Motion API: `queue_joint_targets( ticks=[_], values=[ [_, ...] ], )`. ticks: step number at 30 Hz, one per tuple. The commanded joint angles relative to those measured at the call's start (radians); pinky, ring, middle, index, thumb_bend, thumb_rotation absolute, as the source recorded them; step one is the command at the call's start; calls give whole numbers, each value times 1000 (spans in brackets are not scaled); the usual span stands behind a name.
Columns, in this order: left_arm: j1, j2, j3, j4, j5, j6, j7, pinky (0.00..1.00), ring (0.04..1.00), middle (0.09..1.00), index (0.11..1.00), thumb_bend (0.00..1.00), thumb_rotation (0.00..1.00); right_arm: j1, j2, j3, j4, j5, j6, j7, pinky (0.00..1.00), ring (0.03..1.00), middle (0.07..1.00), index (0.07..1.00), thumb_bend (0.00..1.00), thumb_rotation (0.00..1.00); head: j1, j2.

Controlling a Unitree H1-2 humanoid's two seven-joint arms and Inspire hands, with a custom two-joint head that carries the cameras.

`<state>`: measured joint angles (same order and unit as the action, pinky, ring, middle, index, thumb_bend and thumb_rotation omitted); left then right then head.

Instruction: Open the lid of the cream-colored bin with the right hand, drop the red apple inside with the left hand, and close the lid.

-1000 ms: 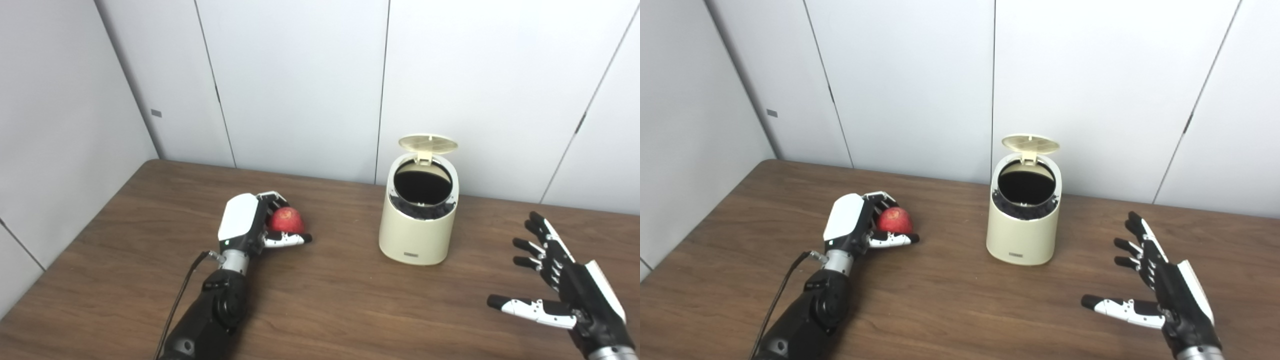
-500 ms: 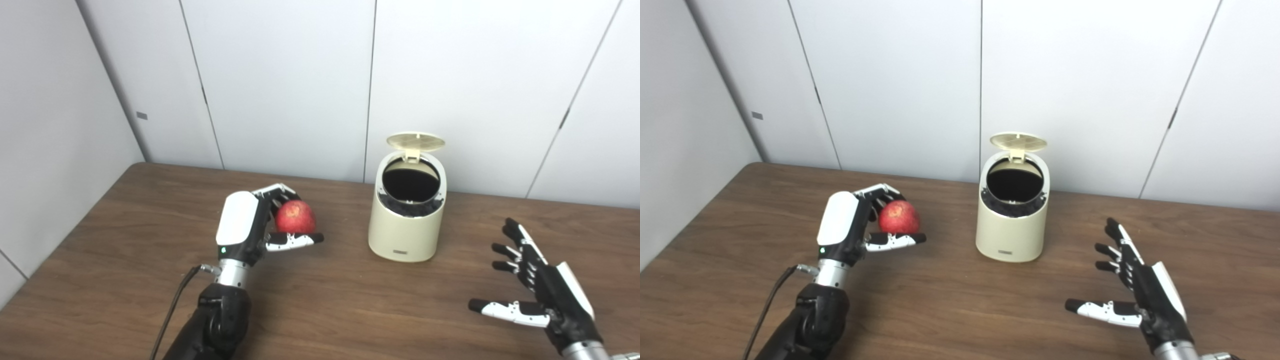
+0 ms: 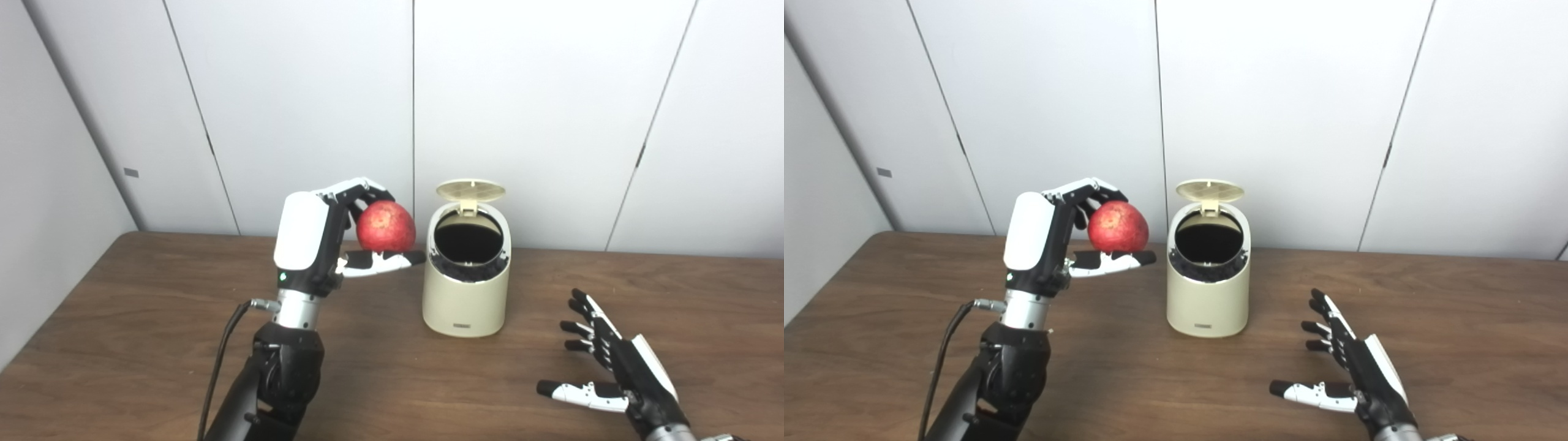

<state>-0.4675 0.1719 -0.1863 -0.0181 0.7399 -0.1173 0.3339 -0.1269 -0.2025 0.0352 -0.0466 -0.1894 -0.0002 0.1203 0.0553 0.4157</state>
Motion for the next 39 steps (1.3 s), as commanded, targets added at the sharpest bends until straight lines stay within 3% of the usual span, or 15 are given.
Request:
queue_joint_targets(
  ticks=[1,10,20,30,39],
  values=[
    [-63,-15,-9,19,10,-22,4,281,366,453,504,525,0,-34,2,-3,-8,-2,-51,-23,753,849,953,961,778,212,1,1],
    [-152,-74,-46,139,26,-49,20,265,357,448,506,525,0,-33,13,0,-9,-25,-53,-40,741,849,952,953,793,238,-35,-6],
    [-179,-134,-61,277,1,-93,70,272,362,442,509,524,0,-28,11,-3,-15,-22,-57,-45,749,850,950,957,787,254,-47,-1],
    [-226,-129,-118,463,115,-148,280,270,351,441,510,524,0,-21,11,-2,-41,-20,-39,-38,746,857,957,962,780,249,-57,6],
    [-268,-103,-174,586,202,-137,426,266,337,426,515,522,0,-19,4,-3,-52,-25,-41,-38,739,856,956,959,778,256,-61,7]
  ],
)
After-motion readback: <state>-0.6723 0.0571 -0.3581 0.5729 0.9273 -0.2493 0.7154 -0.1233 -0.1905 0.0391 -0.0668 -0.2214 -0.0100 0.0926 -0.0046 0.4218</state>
